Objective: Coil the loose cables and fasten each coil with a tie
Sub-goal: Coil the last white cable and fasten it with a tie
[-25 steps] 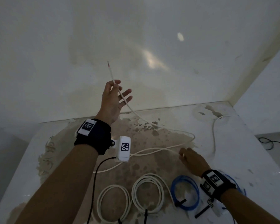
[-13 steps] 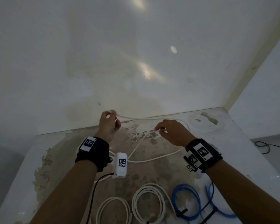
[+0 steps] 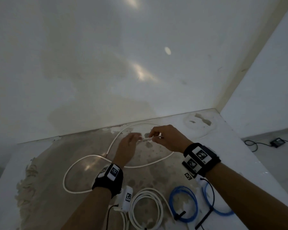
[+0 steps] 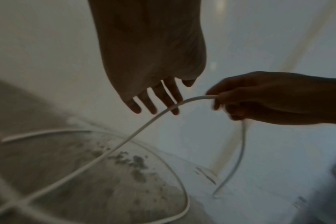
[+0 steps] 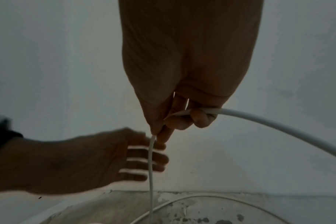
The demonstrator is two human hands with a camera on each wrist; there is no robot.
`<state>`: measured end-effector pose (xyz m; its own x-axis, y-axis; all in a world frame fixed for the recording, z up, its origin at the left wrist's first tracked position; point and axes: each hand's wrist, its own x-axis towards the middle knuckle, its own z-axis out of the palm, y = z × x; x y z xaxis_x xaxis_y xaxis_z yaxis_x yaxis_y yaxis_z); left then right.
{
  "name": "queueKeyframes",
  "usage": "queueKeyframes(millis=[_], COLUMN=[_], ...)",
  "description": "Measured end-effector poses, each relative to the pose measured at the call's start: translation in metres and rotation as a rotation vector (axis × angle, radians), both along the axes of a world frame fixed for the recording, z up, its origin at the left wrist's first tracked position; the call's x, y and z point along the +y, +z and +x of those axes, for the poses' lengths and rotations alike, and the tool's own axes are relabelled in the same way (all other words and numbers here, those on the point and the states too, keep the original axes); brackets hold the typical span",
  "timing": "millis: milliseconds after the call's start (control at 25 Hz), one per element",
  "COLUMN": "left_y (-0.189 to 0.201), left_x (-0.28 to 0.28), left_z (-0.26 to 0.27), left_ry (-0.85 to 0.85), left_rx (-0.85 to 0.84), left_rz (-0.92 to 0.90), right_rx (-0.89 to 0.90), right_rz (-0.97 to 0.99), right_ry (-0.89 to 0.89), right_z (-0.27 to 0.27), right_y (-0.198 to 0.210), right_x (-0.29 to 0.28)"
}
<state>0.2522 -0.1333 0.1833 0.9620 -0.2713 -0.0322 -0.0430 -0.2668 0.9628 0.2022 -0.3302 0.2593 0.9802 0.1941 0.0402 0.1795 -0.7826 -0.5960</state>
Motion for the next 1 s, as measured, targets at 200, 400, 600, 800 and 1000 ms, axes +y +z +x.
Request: queueKeyframes(millis=[200, 400, 600, 800, 1000], left_y=[0.047, 0.098, 0.133, 0.152, 0.160], left_x=[0.009, 0.090, 0.096, 0.037, 0.033], left_z=[0.007, 0.052, 0.045, 0.003, -0.015], left_ry=[-0.099, 0.299, 0.333, 0.010, -0.118], left_rx=[-0.237, -0.244, -0.185, -0.044, 0.000], left_rz=[0.131, 0.044, 0.024, -0.097, -0.111], right_rx=[0.000, 0.095, 0.088, 0.539, 0.516], right_rz=[-0.006, 0.085, 0.016, -0.118, 0.596], right_ry=[-0.038, -0.347, -0.372, -0.014, 0.109], right_z=[0.007, -0.011, -0.023, -0.027, -0.051], right_y=[0.007, 0.019, 0.031, 0.052, 0.101], right_x=[-0.025, -0.124, -0.118, -0.027, 0.028])
